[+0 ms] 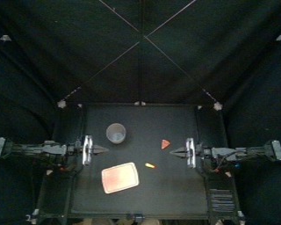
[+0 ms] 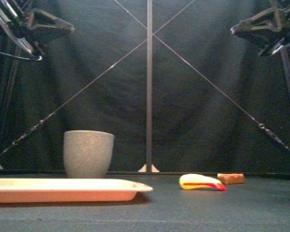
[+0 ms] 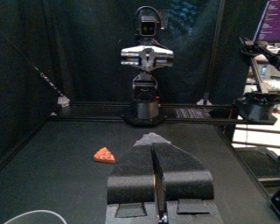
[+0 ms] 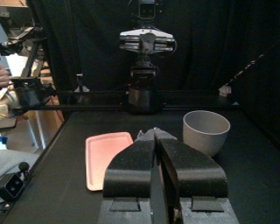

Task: Pick the pie then place it in the grey bowl
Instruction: Pick the pie

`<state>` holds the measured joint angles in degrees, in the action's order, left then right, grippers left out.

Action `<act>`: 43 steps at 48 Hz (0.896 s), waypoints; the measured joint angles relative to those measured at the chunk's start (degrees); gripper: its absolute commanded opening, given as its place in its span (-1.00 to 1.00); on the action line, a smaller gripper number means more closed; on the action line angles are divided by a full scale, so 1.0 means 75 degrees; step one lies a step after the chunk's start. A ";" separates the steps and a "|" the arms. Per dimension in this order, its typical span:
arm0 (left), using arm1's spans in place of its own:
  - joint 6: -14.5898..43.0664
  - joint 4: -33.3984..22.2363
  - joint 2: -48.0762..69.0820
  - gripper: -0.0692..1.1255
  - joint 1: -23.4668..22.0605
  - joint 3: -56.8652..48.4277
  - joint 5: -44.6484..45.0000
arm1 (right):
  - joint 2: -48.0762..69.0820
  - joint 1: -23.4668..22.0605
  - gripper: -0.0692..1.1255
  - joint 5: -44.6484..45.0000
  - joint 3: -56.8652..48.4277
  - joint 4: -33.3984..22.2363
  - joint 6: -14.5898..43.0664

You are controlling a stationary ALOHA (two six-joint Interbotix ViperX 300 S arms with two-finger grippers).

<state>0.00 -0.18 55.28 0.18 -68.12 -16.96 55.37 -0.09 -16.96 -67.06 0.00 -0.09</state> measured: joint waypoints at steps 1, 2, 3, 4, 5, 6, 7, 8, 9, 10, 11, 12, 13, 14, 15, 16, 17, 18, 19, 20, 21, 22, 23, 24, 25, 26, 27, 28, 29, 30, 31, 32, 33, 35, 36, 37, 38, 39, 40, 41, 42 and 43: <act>0.0000 0.0000 0.0000 -0.92 0.0000 0.0000 0.0000 | 0.0000 0.0000 -0.83 -0.0012 0.0000 0.0000 0.0000; 0.0000 0.0012 0.0000 -0.91 0.0012 0.0000 0.0000 | -0.0023 0.0000 -0.83 0.0000 0.0000 0.0000 0.0000; -0.0012 0.0000 -0.0012 -0.91 0.0012 0.0000 0.0000 | -0.0059 -0.0023 -0.83 0.0012 0.0000 -0.0012 0.0000; -0.0012 0.0012 -0.0012 -0.90 0.0012 0.0000 0.0000 | -0.0094 -0.0059 -0.83 0.0023 0.0000 -0.0023 0.0000; -0.0012 0.0000 -0.0023 -0.90 0.0023 0.0000 0.0000 | -0.0211 -0.0129 -0.82 0.0047 0.0012 -0.0035 0.0000; 0.0000 0.0000 -0.0035 -0.90 0.0023 0.0000 0.0000 | -0.0316 -0.0152 -0.82 0.0059 0.0012 -0.0035 0.0000; -0.0012 0.0000 -0.0035 -0.90 0.0023 0.0000 0.0000 | -0.0434 -0.0176 -0.82 0.0082 0.0023 -0.0047 0.0000; -0.0012 -0.0012 -0.0047 -0.90 0.0035 0.0000 0.0000 | -0.0551 -0.0211 -0.82 0.0117 0.0035 -0.0070 0.0000; -0.0012 -0.0012 -0.0047 -0.90 0.0047 0.0000 0.0000 | -0.0680 -0.0270 -0.82 0.0152 0.0070 -0.0082 -0.0012; -0.0012 -0.0012 -0.0047 -0.90 0.0047 0.0000 0.0000 | -0.0797 -0.0316 -0.82 0.0211 0.0105 -0.0094 -0.0012; -0.0012 -0.0012 -0.0047 -0.90 0.0059 0.0012 0.0000 | -0.0961 -0.0410 -0.82 0.0270 0.0152 -0.0105 -0.0012; -0.0012 -0.0012 -0.0047 -0.90 0.0059 0.0000 0.0000 | -0.1090 -0.0457 -0.81 0.0328 0.0211 -0.0129 0.0000; -0.0012 -0.0012 -0.0047 -0.90 0.0070 0.0000 0.0000 | -0.1219 -0.0527 -0.80 0.0422 0.0270 -0.0141 0.0000; -0.0012 -0.0012 -0.0047 -0.90 0.0070 0.0000 0.0000 | -0.1359 -0.0598 -0.78 0.0539 0.0328 -0.0176 0.0000; -0.0012 -0.0012 -0.0047 -0.90 0.0082 0.0000 0.0000 | -0.1500 -0.0656 -0.76 0.0645 0.0410 -0.0188 0.0012; 0.0000 -0.0012 -0.0047 -0.90 0.0094 0.0000 0.0000 | -0.1688 -0.0715 -0.73 0.0809 0.0527 -0.0223 0.0000; -0.0012 -0.0012 -0.0059 -0.90 0.0105 0.0012 0.0000 | -0.1840 -0.0762 -0.68 0.0949 0.0633 -0.0246 0.0000; -0.0012 -0.0023 -0.0047 -0.90 0.0129 0.0000 0.0000 | -0.1934 -0.0797 -0.63 0.1043 0.0703 -0.0258 0.0012; -0.0012 -0.0012 -0.0047 -0.90 0.0152 0.0012 0.0000 | -0.2063 -0.0844 -0.57 0.1172 0.0809 -0.0270 0.0012; -0.0012 -0.0012 -0.0059 -0.90 0.0164 0.0012 0.0000 | -0.2145 -0.0855 -0.50 0.1289 0.0879 -0.0270 0.0000; -0.0012 -0.0012 -0.0047 -0.90 0.0176 0.0000 0.0000 | -0.2215 -0.0879 -0.41 0.1395 0.0961 -0.0281 0.0000; -0.0012 -0.0023 -0.0047 -0.90 0.0199 0.0000 -0.0012 | -0.2273 -0.0891 -0.31 0.1477 0.1031 -0.0281 0.0000; -0.0012 -0.0012 -0.0059 -0.90 0.0211 0.0000 0.0000 | -0.2309 -0.0891 -0.21 0.1547 0.1102 -0.0281 0.0012; -0.0012 -0.0023 -0.0059 -0.90 0.0234 0.0012 0.0000 | -0.2355 -0.0891 -0.11 0.1605 0.1172 -0.0270 0.0023; -0.0012 -0.0023 -0.0047 -0.90 0.0258 0.0000 0.0000 | -0.2391 -0.0891 0.00 0.1641 0.1230 -0.0258 0.0012; -0.0012 -0.0012 -0.0059 -0.90 0.0281 0.0000 0.0000 | -0.2414 -0.0891 0.11 0.1676 0.1277 -0.0246 0.0035; -0.0012 -0.0023 -0.0047 -0.90 0.0305 0.0000 0.0000 | -0.2449 -0.0891 0.22 0.1676 0.1324 -0.0234 0.0023; -0.0012 -0.0023 -0.0047 -0.90 0.0328 0.0000 0.0000 | -0.2461 -0.0902 0.33 0.1688 0.1359 -0.0211 0.0035; -0.0012 -0.0023 -0.0047 -0.90 0.0352 0.0000 0.0000 | -0.2461 -0.0914 0.42 0.1676 0.1383 -0.0188 0.0035; -0.0012 -0.0012 -0.0047 -0.90 0.0375 0.0000 0.0000 | -0.2473 -0.0949 0.52 0.1676 0.1406 -0.0152 0.0035; -0.0012 -0.0023 -0.0047 -0.90 0.0398 0.0000 0.0000 | -0.2473 -0.0973 0.60 0.1676 0.1418 -0.0105 0.0035; -0.0012 -0.0023 -0.0059 -0.90 0.0422 0.0000 0.0000 | -0.2473 -0.0996 0.73 0.1664 0.1430 -0.0059 0.0035; -0.0012 -0.0023 -0.0047 -0.90 0.0434 0.0012 -0.0012 | -0.2473 -0.1020 0.79 0.1652 0.1430 -0.0012 0.0047; -0.0012 -0.0023 -0.0059 -0.90 0.0469 0.0000 0.0000 | -0.2484 -0.1113 0.88 0.1605 0.1430 0.0141 0.0047; -0.0012 -0.0023 -0.0059 -0.90 0.0480 0.0000 0.0000 | -0.2508 -0.1160 0.90 0.1594 0.1430 0.0211 0.0047; 0.0000 -0.0023 -0.0047 -0.90 0.0504 0.0000 0.0000 | -0.2531 -0.1230 0.91 0.1582 0.1430 0.0293 0.0047; -0.0012 -0.0023 -0.0059 -0.90 0.0516 0.0000 -0.0012 | -0.2543 -0.1277 0.91 0.1582 0.1441 0.0352 0.0059; -0.0012 -0.0023 -0.0047 -0.90 0.0539 0.0000 0.0000 | -0.2566 -0.1336 0.91 0.1570 0.1441 0.0410 0.0059; -0.0012 -0.0023 -0.0059 -0.90 0.0551 0.0000 -0.0012 | -0.2566 -0.1395 0.91 0.1570 0.1441 0.0445 0.0035; -0.0012 -0.0023 -0.0059 -0.90 0.0563 0.0000 0.0000 | -0.2578 -0.1453 0.90 0.1570 0.1441 0.0504 0.0047; -0.0012 -0.0023 -0.0059 -0.90 0.0574 0.0000 0.0000 | -0.2590 -0.1512 0.90 0.1582 0.1441 0.0539 0.0047; -0.0012 -0.0023 -0.0047 -0.90 0.0598 0.0000 0.0000 | -0.2602 -0.1547 0.90 0.1582 0.1453 0.0563 0.0059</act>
<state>-0.09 -0.35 54.93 4.66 -68.12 -16.96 35.86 -11.69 -5.10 -56.16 4.22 0.35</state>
